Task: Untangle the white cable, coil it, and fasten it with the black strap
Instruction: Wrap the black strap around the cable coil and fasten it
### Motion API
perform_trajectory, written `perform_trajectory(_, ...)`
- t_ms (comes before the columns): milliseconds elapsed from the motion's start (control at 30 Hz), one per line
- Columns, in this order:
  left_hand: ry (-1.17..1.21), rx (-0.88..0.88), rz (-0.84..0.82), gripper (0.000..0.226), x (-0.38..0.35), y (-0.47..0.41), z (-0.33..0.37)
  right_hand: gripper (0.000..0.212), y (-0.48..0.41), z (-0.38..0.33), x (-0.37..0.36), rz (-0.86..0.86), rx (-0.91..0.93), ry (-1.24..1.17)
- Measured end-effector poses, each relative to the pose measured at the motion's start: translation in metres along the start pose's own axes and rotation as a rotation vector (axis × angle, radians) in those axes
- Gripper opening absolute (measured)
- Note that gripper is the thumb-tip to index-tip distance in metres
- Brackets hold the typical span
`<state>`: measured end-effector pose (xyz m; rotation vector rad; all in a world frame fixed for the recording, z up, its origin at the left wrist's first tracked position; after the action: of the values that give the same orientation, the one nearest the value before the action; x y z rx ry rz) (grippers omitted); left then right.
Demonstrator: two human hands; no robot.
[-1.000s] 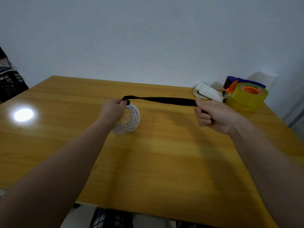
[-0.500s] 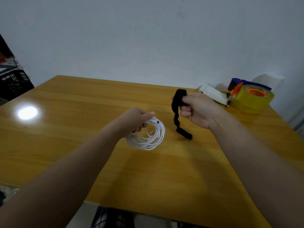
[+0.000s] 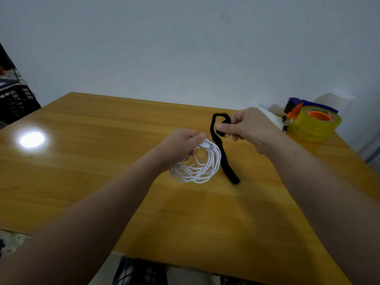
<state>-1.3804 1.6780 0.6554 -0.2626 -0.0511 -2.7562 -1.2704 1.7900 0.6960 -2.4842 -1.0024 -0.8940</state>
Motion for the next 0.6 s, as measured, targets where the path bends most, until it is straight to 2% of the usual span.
perform_trajectory(67, 0.118, 0.017, 0.047, 0.026, 0.003, -0.001, -0.004, 0.027, 0.007, -0.008, -0.01, -0.066, 0.058, -0.01)
perform_trajectory(133, 0.163, 0.036, 0.054, 0.028, 0.001, -0.002, -0.005, 0.016, 0.015, -0.016, -0.026, -0.168, 0.098, -0.059)
perform_trajectory(200, 0.146, 0.04, 0.069, 0.031, -0.001, -0.003, -0.005, 0.011, 0.021, -0.021, -0.035, -0.231, 0.149, -0.041)
perform_trajectory(300, 0.063, 0.05, 0.124, 0.028, 0.003, -0.002, -0.006, 0.021, 0.029, -0.023, -0.041, -0.301, 0.218, 0.123)
perform_trajectory(367, 0.08, 0.057, 0.131, 0.026, 0.004, -0.001, -0.006, 0.029, 0.028, -0.024, -0.044, -0.252, 0.268, 0.322)
perform_trajectory(433, 0.099, 0.06, 0.116, 0.03, 0.002, 0.0, -0.005, 0.026, 0.024, -0.024, -0.043, -0.142, 0.287, 0.391)
perform_trajectory(500, 0.161, 0.066, 0.089, 0.035, 0.001, 0.0, -0.005, 0.014, 0.021, -0.02, -0.04, -0.093, 0.261, 0.261)
perform_trajectory(567, 0.28, 0.09, 0.05, 0.034, -0.002, 0.001, -0.004, 0.006, 0.02, -0.014, -0.041, -0.157, 0.223, 0.055)
perform_trajectory(600, 0.312, 0.101, 0.031, 0.032, -0.003, 0.002, -0.004, 0.011, 0.022, -0.011, -0.044, -0.227, 0.199, -0.064)
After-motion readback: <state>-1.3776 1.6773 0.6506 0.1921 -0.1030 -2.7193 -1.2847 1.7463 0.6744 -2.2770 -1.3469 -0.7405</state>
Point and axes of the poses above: each hand's wrist, its own y-axis away from the middle knuckle, its own x-axis out of the back of the hand, z = x × y, the point moved 8 cm from there along -y, towards the middle knuckle, and after that the axes turned 15 degrees about y, right-handed, at the moved point
